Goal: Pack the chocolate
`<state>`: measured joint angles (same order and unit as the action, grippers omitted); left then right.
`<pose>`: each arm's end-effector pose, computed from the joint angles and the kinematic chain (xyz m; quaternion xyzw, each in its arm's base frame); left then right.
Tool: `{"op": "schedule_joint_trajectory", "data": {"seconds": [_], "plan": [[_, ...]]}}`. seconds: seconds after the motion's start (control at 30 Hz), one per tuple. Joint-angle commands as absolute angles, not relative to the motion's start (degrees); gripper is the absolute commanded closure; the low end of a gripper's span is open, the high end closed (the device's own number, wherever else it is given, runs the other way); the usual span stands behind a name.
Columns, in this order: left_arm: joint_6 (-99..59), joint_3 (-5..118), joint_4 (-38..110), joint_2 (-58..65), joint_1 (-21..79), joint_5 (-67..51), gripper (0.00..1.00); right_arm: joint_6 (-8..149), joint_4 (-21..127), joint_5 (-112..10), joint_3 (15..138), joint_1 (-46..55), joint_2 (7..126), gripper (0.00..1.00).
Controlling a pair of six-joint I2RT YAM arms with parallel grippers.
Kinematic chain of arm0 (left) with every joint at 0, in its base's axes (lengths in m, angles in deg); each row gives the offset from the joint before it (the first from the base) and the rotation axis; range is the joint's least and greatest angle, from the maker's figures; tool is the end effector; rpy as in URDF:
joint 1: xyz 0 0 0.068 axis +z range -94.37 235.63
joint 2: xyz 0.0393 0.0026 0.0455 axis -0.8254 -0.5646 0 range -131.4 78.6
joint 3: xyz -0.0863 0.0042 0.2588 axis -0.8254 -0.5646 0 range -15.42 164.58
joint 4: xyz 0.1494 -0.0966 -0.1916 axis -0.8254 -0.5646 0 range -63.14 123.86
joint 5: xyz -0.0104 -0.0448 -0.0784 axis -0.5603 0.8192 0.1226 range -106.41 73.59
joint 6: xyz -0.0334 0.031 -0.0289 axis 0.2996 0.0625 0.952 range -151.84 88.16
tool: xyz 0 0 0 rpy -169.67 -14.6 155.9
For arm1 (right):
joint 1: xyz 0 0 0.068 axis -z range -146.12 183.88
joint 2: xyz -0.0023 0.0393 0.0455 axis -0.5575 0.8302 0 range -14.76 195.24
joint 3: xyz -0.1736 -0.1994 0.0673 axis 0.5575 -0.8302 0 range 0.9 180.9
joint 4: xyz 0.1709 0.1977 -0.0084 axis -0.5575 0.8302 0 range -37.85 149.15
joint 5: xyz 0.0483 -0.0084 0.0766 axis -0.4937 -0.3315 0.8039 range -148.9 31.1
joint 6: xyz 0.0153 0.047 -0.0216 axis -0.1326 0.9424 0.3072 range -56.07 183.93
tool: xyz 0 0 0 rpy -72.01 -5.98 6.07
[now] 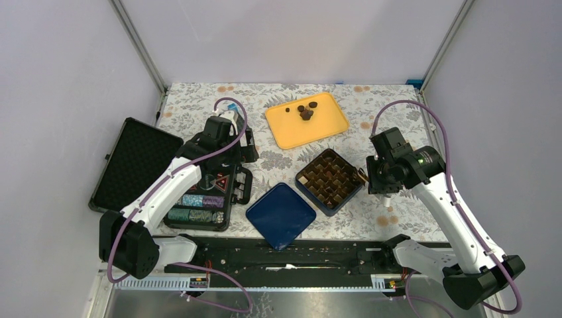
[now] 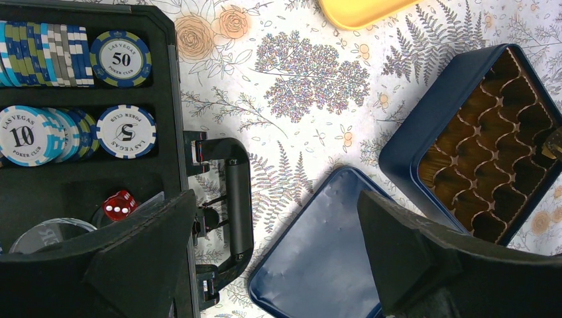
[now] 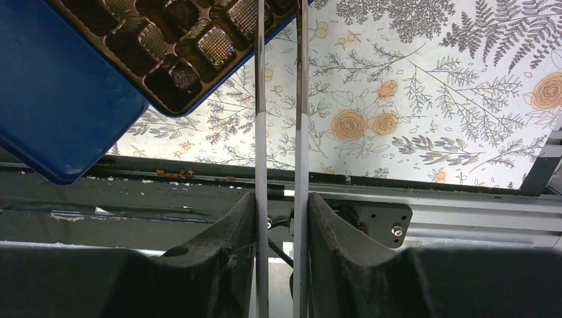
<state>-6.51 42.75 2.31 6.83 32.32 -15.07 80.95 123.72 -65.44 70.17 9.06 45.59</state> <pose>0.2448 -0.1064 0.2872 -0.0118 0.9243 -0.1669 0.3431 0.1582 0.0688 0.3430 -0.0526 0.9687 0.0325 0.2403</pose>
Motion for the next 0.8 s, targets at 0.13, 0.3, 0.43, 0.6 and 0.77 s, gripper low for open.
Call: {"op": "schedule_joint_trajectory", "data": {"seconds": [0.13,0.3,0.43,0.6,0.77], "plan": [[-6.5,44.7,4.9,6.9,32.3,-14.7,0.01,81.8,124.7,-68.0,71.7,8.7,44.8,0.65],[-6.4,44.6,4.9,7.0,32.3,-14.6,0.01,81.8,124.9,-67.8,72.6,8.7,44.8,0.64],[-6.4,44.6,4.9,7.0,32.3,-14.6,0.01,81.8,125.2,-67.7,72.9,8.7,44.9,0.63],[-6.5,44.4,4.9,7.3,32.3,-14.7,0.01,81.8,125.1,-67.6,72.7,8.7,45.0,0.62],[-6.5,44.2,4.9,7.2,32.3,-14.7,0.01,81.7,125.2,-67.5,73.0,8.7,45.2,0.58]]}}
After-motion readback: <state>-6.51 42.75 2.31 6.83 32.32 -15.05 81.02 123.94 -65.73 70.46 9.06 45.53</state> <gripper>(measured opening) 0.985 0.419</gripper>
